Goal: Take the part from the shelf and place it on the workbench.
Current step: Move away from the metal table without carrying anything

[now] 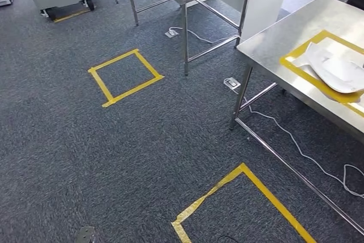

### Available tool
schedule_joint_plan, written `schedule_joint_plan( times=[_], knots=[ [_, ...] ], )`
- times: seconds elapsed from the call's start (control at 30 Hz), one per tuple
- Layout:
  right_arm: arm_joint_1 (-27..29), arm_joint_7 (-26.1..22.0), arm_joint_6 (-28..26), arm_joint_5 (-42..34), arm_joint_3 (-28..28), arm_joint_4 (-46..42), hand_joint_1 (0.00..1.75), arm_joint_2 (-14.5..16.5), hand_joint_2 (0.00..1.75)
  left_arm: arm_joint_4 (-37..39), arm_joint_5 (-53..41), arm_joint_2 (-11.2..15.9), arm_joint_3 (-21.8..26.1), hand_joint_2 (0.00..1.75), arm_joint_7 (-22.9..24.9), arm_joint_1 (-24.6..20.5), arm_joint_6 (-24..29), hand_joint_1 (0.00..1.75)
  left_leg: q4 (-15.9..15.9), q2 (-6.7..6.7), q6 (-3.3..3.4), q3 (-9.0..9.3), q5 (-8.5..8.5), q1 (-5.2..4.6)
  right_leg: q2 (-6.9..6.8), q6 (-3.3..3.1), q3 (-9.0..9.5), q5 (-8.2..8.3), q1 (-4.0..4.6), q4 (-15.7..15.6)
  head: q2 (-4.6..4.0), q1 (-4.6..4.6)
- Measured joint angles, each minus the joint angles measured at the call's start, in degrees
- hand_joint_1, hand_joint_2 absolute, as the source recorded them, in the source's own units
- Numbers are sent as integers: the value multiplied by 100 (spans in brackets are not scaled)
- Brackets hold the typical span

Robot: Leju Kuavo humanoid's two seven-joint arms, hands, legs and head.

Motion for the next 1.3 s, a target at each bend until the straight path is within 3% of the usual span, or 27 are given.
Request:
schedule_joint_plan(
  times=[0.07, 0.1, 0.13, 0.2, 0.27, 0.3, 0.37, 0.4, 0.47, 0.53, 0.57, 0.6, 0.63, 0.67, 0.7, 0.77, 0.83, 0.9, 0.97, 1.03, 1.1, 1.13, 1.17, 1.2, 1.23, 1.3],
  knots=[
    [26, -24, -16, 1, 9, 0, 0, 1, 0, 9, -42, -4, -59, 0, 49, -6, -72, 0, 777, 143, -30, -263, -420, 6, -186, -7, -63, 46, 20, 5, 0, -12],
    [29, -31, -31, 1, 15, 0, 0, 4, 0, 15, -53, -5, -81, 0, 80, 3, -107, 0, 982, 166, -37, -290, -477, 10, -275, 0, -80, 64, 26, 8, 0, -11],
    [22, -36, -49, 1, 24, 0, 0, 13, 0, 20, -63, -4, -96, 0, 114, 16, -140, 0, 950, 179, -37, -199, -416, 12, -355, 9, -89, 77, 29, 12, 0, -11],
    [-1, -28, -91, 1, 52, 0, 0, 48, 0, 27, -70, 10, -107, 0, 160, 38, -186, 0, 323, 290, -9, 268, -113, 4, -503, 30, -80, 87, 35, 18, 0, -13],
    [-21, -11, -133, 1, 84, 2, 0, 93, 0, 28, -71, 32, -117, 0, 166, 40, -208, 0, -379, 536, 45, 719, 75, -41, -637, 65, -102, 78, 66, 29, 0, -11],
    [-33, -6, -152, 1, 97, 3, 0, 115, 0, 28, -71, 44, -121, 0, 161, 40, -208, 0, -576, 617, 79, 824, 86, -61, -699, 88, -101, 70, 84, 38, 0, -10],
    [-71, -12, -183, 1, 121, 7, 0, 157, 0, 33, -78, 63, -125, 0, 148, 52, -189, 0, -661, 561, 150, 812, 63, -72, -818, 139, -84, 63, 103, 50, 0, -3],
    [-90, -18, -193, 0, 135, 7, 0, 170, 0, 36, -93, 73, -125, 0, 144, 64, -174, 0, -680, 495, 186, 796, 67, -62, -796, 171, -86, 32, 97, 75, 0, -4],
    [-107, -30, -208, 0, 158, 10, 0, 201, 0, 39, -124, 94, -125, 0, 136, 69, -142, 0, -699, 369, 256, 764, 108, -38, -512, 227, -221, -183, 74, 371, 0, 13],
    [-90, -38, -216, 1, 164, 18, 0, 224, 0, 40, -139, 108, -128, 0, 131, 55, -119, 0, -702, 229, 305, 721, 141, -33, -156, 252, -572, -576, 53, 1141, 0, 33],
    [-79, -41, -220, 0, 165, 22, 0, 230, 0, 40, -144, 111, -130, 44, 130, 52, -115, 0, -701, 147, 317, 700, 154, -36, -83, 254, -758, -721, 49, 1533, 0, 33],
    [-69, -44, -222, 0, 165, 25, 0, 232, 0, 42, -155, 115, -131, 87, 129, 57, -114, 0, -701, 65, 320, 684, 165, -38, -55, 251, -878, -764, 49, 1769, 0, 33],
    [-62, -45, -224, 0, 165, 26, 0, 233, 0, 45, -171, 119, -133, 131, 129, 66, -115, 0, -700, -18, 314, 677, 177, -38, -44, 244, -887, -680, 47, 1762, 0, 35],
    [-58, -46, -223, 0, 165, 26, 0, 233, 0, 47, -194, 122, -137, 175, 129, 73, -117, 0, -698, -105, 301, 674, 189, -37, -18, 236, -778, -489, 41, 1509, 0, 34],
    [-56, -46, -221, 1, 165, 26, 0, 234, 0, 50, -219, 125, -147, 175, 129, 76, -120, 0, -694, -184, 284, 673, 201, -34, 56, 229, -586, -256, 29, 1095, 0, 35],
    [-59, -44, -217, 1, 166, 30, 0, 242, 0, 52, -256, 130, -180, 175, 129, 68, -128, 0, -668, -326, 237, 648, 224, -43, 297, 220, -242, 4, -2, 334, 0, 29],
    [-64, -42, -215, 1, 167, 34, 0, 259, 0, 53, -271, 134, -215, 175, 129, 68, -141, 0, -658, -434, 174, 604, 254, -40, 391, 189, -157, 0, 2, 110, 0, 27],
    [-73, -41, -215, -7, 166, 35, 0, 278, 0, 57, -274, 140, -231, 175, 129, 94, -150, 0, -658, -506, 113, 568, 279, -14, 267, 117, -136, 31, 17, 100, 0, 29],
    [-78, -40, -213, -19, 165, 35, 0, 291, 0, 61, -274, 146, -235, 175, 130, 113, -155, 0, -444, -297, 69, 447, 134, -23, 129, 47, -101, 72, 11, 74, 0, 0],
    [-66, -40, -210, -24, 165, 35, 0, 293, 0, 61, -274, 143, -245, 175, 132, 98, -162, 0, 192, 33, 35, 129, -227, -36, -28, 16, -97, 87, 18, 63, 0, -29],
    [-48, -40, -218, -24, 165, 35, 0, 293, 0, 61, -293, 138, -259, 175, 141, 84, -159, 0, 849, 149, 6, -204, -474, -25, -210, 10, -94, 76, 31, 65, 0, -30],
    [-44, -40, -228, -24, 165, 35, 0, 293, 0, 61, -309, 140, -265, 175, 148, 87, -150, 0, 943, 167, -3, -254, -446, -21, -295, 11, -89, 66, 32, 66, 0, -30],
    [-44, -40, -240, -24, 165, 35, 0, 296, 0, 61, -331, 145, -269, 175, 156, 93, -142, 0, 823, 190, -6, -197, -314, -17, -373, 16, -77, 52, 32, 67, 0, -31],
    [-46, -40, -255, -24, 165, 35, 0, 301, 0, 61, -349, 154, -271, 175, 162, 98, -133, 0, 510, 256, -3, -35, -111, -14, -441, 29, -56, 33, 30, 67, 0, -31],
    [-47, -39, -264, -24, 165, 35, 0, 306, 0, 61, -365, 160, -274, 131, 165, 99, -126, 0, 132, 398, 1, 168, 70, -23, -503, 51, -42, 5, 39, 68, 0, -34],
    [-46, -40, -275, -24, 165, 35, 0, 316, 0, 61, -382, 162, -281, 44, 172, 78, -111, 0, -435, 623, 57, 459, 234, -52, -622, 112, -30, -70, 78, 84, 0, -31]
  ],
)
